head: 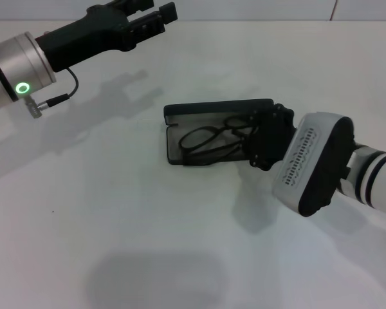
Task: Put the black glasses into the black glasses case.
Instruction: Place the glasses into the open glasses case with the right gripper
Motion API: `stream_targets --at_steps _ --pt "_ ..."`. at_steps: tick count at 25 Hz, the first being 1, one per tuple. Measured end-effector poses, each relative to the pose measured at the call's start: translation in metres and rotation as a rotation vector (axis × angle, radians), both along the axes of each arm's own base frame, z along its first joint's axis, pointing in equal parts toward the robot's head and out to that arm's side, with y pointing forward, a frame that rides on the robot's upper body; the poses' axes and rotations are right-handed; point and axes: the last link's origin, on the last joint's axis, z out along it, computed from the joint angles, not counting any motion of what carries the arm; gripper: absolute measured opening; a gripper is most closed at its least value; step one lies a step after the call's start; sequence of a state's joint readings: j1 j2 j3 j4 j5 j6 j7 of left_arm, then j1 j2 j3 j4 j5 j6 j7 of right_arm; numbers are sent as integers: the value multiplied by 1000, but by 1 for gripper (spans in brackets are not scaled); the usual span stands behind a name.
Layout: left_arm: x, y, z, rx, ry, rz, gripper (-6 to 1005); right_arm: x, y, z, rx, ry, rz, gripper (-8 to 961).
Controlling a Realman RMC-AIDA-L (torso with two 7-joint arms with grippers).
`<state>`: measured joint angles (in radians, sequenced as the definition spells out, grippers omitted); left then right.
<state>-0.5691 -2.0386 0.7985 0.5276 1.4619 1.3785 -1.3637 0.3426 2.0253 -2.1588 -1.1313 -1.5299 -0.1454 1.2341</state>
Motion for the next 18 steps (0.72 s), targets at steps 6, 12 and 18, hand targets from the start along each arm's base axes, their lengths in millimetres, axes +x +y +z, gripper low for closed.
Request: stream_targets --at_steps 6,12,18 --pt "1 0 -2 -10 10 -5 691 7 -4 1 -1 29 -45 241" --pt "1 -1 -4 -16 18 -8 691 5 -3 8 -18 85 -74 251" --pt "2 -1 -6 -16 16 -10 691 6 3 23 -65 174 -109 262"
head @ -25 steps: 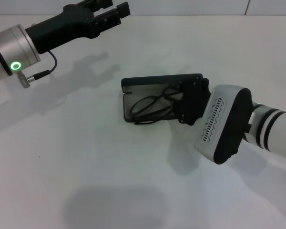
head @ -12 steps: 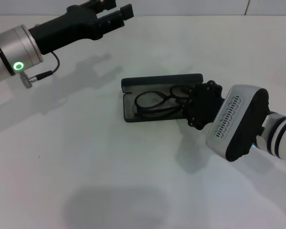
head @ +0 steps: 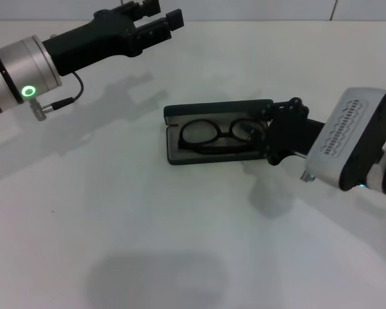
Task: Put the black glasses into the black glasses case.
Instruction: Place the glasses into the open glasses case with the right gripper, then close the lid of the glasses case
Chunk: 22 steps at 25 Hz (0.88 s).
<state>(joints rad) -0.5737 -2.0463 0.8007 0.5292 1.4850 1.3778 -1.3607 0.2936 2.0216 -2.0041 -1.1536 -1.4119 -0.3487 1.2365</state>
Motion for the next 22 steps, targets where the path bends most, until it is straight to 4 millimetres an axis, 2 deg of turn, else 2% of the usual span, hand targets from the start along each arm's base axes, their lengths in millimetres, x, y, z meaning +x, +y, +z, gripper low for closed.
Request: stream_targets --at_steps 6,9,12,16,19,22 --pt "0 0 -1 0 -1 1 691 6 0 4 -11 17 -20 272" --pt "-1 0 -1 0 1 6 691 6 -1 13 -64 69 -16 277" --pt "-3 3 -4 -2 18 28 691 16 -5 39 -177 186 -11 282" --pt "-3 18 -14 -18 70 118 691 43 -2 82 -244 371 -79 288" --pt "2 28 -29 -50 161 142 691 70 1 112 -206 534 -161 294" --pt "8 34 -48 -83 293 129 691 84 -1 131 -150 664 -189 299"
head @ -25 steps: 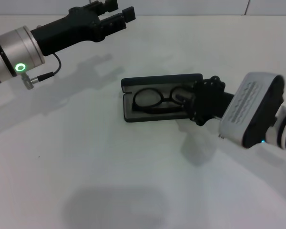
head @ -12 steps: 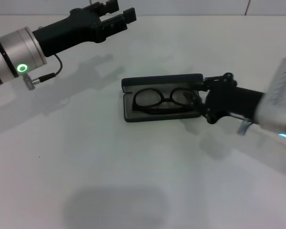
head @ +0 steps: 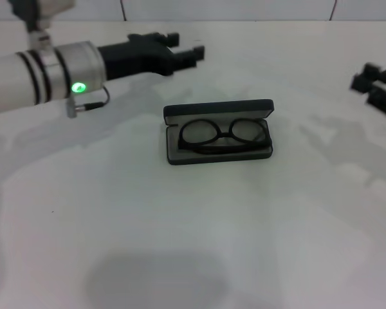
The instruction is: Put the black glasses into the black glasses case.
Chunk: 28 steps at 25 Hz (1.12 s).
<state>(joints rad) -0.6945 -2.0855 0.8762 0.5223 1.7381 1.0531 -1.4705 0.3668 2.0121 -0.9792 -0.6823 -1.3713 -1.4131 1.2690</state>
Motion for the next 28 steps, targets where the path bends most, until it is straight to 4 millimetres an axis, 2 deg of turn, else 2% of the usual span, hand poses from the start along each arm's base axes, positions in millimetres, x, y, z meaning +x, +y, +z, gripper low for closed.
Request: stream_targets --at_steps 5,10,16,28 --pt "12 -2 -23 -76 109 -67 691 8 -4 7 30 40 -31 307" --pt "19 -3 -31 -106 127 -88 691 6 -3 2 10 46 -27 506" --pt "17 -11 -39 -149 145 -90 690 4 -2 0 0 40 -18 544" --pt "-3 -31 -49 -204 178 -73 690 -2 6 -5 -9 12 -12 545"
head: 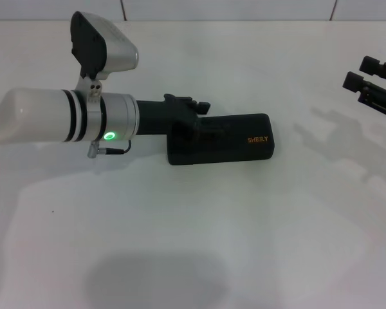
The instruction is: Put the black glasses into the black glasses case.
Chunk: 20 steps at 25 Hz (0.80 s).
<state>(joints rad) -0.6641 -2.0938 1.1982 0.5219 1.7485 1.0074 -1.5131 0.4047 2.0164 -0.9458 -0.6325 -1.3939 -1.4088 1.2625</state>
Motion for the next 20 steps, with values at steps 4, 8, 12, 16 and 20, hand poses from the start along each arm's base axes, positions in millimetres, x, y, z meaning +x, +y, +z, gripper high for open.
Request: stream_targets --at_steps 4,8,12,16,20 --pt "0 0 1 9 -15 3 690 -6 3 -6 -20 -13 19 556" --pt "15 -7 14 10 -150 -77 690 -19 2 -14 -60 -33 93 579" --pt "24 -40 53 3 -347 -313 690 -53 -4 -26 -143 -41 304 602" --pt "8 -79 95 8 -462 -509 690 -75 -12 -34 -217 -30 450 625" --pt "-15 -100 108 43 -466 -501 690 -86 -16 -49 -278 -57 518 701"
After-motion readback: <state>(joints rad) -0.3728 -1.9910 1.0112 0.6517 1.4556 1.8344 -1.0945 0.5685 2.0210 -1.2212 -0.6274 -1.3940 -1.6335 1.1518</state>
